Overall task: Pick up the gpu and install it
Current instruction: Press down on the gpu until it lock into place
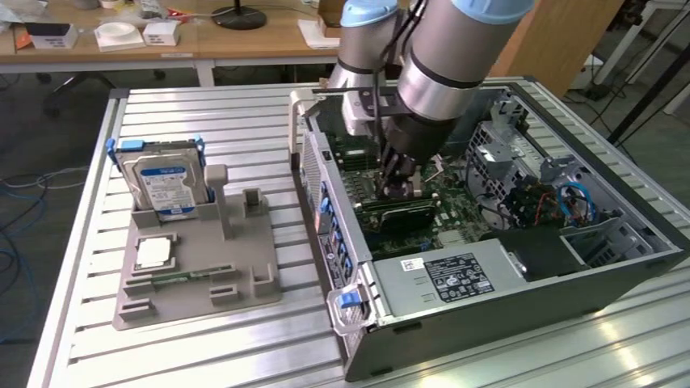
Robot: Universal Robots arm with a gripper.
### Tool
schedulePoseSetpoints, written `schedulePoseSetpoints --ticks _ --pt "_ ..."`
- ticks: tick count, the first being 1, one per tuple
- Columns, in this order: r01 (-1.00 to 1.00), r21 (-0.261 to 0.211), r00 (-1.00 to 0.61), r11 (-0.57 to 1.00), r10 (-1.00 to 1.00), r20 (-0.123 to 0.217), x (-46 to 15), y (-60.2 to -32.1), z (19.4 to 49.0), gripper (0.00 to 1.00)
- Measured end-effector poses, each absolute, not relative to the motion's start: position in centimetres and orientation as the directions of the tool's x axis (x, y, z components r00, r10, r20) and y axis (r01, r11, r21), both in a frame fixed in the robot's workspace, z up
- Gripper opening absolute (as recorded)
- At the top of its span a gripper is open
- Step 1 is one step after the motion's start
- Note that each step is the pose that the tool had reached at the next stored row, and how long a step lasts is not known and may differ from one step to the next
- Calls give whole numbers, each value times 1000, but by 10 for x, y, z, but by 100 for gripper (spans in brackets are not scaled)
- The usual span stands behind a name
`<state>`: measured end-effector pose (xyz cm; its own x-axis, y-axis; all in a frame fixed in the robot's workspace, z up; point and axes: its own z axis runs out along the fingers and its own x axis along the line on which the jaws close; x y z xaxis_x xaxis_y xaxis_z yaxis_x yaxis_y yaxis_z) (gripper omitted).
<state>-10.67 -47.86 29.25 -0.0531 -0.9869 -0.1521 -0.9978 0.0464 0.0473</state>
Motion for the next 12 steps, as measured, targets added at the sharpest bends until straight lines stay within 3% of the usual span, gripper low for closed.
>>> schedulePoseSetpoints --ticks 12 --pt "-998 46 -53 46 -987 -153 -61 -482 277 11"
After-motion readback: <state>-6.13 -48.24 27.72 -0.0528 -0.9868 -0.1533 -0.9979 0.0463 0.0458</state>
